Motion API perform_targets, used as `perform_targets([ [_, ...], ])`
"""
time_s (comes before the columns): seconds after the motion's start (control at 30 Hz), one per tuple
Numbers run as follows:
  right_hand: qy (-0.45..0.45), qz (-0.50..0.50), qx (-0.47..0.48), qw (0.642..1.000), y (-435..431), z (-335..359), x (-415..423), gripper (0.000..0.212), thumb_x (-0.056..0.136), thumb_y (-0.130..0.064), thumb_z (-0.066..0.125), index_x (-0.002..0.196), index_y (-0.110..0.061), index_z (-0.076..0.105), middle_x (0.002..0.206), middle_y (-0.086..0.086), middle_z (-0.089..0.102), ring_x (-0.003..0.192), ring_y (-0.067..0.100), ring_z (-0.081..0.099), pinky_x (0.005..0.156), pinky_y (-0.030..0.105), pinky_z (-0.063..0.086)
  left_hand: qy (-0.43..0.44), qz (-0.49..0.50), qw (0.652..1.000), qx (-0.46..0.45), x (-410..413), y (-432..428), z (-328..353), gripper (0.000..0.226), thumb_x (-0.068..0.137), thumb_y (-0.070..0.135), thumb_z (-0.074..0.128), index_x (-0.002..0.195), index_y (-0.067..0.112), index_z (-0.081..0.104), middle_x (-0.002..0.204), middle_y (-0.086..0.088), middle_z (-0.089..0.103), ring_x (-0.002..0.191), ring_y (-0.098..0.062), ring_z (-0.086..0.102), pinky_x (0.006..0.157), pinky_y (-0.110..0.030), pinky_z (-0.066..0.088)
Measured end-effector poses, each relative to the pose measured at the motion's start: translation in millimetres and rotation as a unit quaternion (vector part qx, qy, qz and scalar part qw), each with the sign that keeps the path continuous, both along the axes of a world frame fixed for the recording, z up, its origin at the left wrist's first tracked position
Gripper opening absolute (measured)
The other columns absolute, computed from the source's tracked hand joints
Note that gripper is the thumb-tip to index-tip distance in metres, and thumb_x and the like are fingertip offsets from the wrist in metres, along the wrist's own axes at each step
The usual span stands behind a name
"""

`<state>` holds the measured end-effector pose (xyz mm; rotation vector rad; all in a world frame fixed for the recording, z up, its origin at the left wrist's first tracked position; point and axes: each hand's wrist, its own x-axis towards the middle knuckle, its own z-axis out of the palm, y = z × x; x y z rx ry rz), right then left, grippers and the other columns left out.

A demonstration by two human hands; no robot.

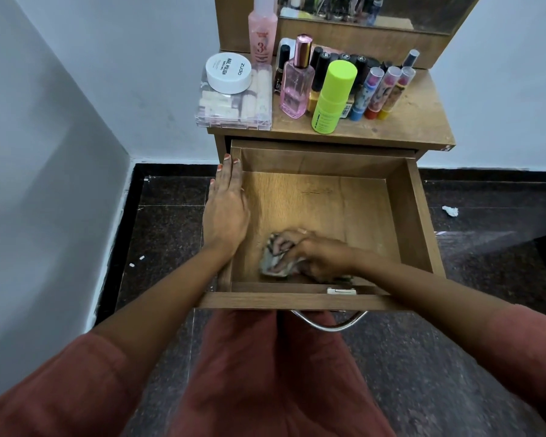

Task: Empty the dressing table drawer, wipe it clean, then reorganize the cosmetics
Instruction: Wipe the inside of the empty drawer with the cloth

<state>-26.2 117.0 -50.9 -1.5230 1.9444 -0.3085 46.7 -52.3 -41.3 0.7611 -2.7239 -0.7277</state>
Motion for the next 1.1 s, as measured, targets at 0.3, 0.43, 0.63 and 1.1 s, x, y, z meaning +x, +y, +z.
perform_targets([
  [0.3,0.154,-0.337,0.003,0.929,41.8,5.7,-82.2,0.039,0.089,-0.003,0.051,0.127,-0.011,0.053,0.137,0.015,0.037,0.124,0.034,0.040,0.100,0.038,0.039,-0.002,-0.004,1.000,0.009,0.3,0.1,1.7,0.051,0.098,0.007,0.029,0.146,0.008,0.013,0.157,-0.007,0.007,0.145,-0.020,0.008,0.120,-0.031,0.007],
  [0.43,0.183,-0.369,-0.004,0.911,18.3,3.5,-63.3,0.036,0.090,-0.004,0.049,0.126,-0.007,0.053,0.137,0.018,0.034,0.123,0.036,0.041,0.100,0.046,0.044,0.003,-0.005,1.000,0.003,-0.1,-0.4,0.9,0.050,0.098,0.007,0.028,0.146,0.008,0.015,0.157,-0.008,0.008,0.145,-0.021,0.009,0.119,-0.031,0.006],
  [0.63,0.109,-0.237,0.012,0.965,-22.5,15.4,-2.7,0.036,0.092,-0.012,0.050,0.128,-0.013,0.049,0.137,0.010,0.031,0.122,0.026,0.037,0.097,0.028,0.042,0.001,-0.006,1.000,0.001,-0.7,-0.5,0.7,0.050,0.098,0.007,0.028,0.146,0.008,0.015,0.157,-0.009,0.008,0.145,-0.020,0.008,0.119,-0.031,0.005],
  [1.1,0.208,-0.255,0.076,0.941,45.8,25.4,-39.9,0.042,0.088,-0.010,0.055,0.129,-0.017,0.047,0.142,0.008,0.034,0.132,0.029,0.031,0.096,0.045,0.045,0.006,-0.004,1.000,-0.003,-0.5,-0.9,-1.1,0.049,0.098,0.007,0.028,0.146,0.008,0.017,0.156,-0.008,0.010,0.145,-0.020,0.009,0.120,-0.032,0.008],
])
